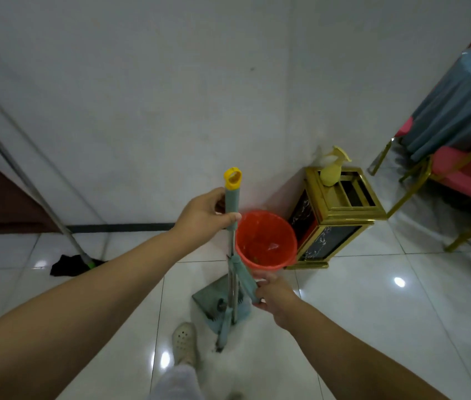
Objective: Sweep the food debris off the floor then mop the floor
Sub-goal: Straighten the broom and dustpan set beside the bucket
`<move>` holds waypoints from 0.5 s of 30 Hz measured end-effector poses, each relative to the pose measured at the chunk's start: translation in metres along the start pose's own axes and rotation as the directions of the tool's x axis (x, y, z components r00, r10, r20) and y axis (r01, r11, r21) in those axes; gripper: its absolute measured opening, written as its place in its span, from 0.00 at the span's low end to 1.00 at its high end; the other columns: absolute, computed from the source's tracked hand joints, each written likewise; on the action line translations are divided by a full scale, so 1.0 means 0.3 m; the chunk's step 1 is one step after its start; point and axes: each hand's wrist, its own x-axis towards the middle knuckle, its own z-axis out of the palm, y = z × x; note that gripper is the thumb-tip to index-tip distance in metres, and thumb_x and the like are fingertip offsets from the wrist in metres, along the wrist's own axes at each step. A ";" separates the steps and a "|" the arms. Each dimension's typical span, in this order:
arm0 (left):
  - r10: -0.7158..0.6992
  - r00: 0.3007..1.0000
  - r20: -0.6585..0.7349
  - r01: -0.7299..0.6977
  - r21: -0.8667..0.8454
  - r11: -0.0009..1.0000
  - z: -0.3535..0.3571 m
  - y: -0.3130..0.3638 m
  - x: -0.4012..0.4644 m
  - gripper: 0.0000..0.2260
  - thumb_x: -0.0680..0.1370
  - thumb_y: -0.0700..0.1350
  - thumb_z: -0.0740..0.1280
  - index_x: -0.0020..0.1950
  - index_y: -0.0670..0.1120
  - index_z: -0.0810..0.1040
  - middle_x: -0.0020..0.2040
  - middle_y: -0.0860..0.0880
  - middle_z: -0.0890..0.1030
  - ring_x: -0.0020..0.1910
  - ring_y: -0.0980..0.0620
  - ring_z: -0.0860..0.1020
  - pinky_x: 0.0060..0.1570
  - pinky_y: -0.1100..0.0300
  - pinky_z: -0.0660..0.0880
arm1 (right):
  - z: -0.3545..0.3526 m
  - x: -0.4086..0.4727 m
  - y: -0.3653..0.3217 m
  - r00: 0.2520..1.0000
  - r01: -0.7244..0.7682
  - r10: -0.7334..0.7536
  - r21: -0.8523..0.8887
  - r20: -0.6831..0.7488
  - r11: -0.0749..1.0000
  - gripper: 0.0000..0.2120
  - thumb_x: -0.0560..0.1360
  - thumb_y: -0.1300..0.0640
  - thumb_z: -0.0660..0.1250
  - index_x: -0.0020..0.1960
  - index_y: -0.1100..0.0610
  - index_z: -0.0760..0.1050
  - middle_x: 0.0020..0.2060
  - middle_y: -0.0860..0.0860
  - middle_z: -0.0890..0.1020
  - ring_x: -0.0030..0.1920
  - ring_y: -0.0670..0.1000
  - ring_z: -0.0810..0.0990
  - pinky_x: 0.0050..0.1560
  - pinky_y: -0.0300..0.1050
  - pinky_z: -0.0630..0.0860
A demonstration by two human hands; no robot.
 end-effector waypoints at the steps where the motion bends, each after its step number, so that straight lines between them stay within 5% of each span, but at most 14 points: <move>1: -0.005 1.000 -0.006 0.005 -0.015 1.000 -0.033 -0.019 0.020 0.10 0.72 0.44 0.73 0.51 0.49 0.76 0.43 0.52 0.80 0.39 0.58 0.77 0.41 0.68 0.75 | 0.024 0.019 -0.035 1.000 -0.002 0.003 0.020 -0.014 1.000 0.24 0.75 0.75 0.57 0.66 0.56 0.71 0.54 0.54 0.77 0.45 0.50 0.78 0.39 0.41 0.78; 6: -0.017 0.999 -0.038 0.018 0.022 1.000 -0.203 -0.102 0.141 0.12 0.71 0.46 0.73 0.51 0.53 0.76 0.44 0.53 0.81 0.41 0.60 0.77 0.42 0.69 0.73 | 0.151 0.135 -0.202 0.996 0.009 0.001 0.111 -0.090 0.994 0.20 0.77 0.73 0.56 0.63 0.57 0.72 0.54 0.55 0.74 0.46 0.51 0.76 0.51 0.48 0.78; 10: -0.029 0.996 -0.080 0.033 0.048 0.998 -0.332 -0.159 0.248 0.11 0.70 0.47 0.74 0.47 0.55 0.74 0.41 0.56 0.80 0.41 0.57 0.78 0.41 0.68 0.72 | 0.245 0.242 -0.348 0.991 0.018 0.004 0.158 -0.134 0.987 0.15 0.77 0.71 0.59 0.56 0.55 0.74 0.60 0.59 0.71 0.57 0.60 0.76 0.58 0.56 0.77; 15: -0.062 0.991 -0.115 0.069 0.054 0.996 -0.445 -0.226 0.363 0.11 0.70 0.49 0.75 0.48 0.48 0.77 0.41 0.51 0.80 0.43 0.51 0.79 0.47 0.54 0.77 | 0.330 0.335 -0.494 0.985 0.007 0.020 0.155 -0.174 0.988 0.16 0.79 0.66 0.60 0.64 0.54 0.73 0.54 0.56 0.74 0.55 0.58 0.78 0.58 0.52 0.78</move>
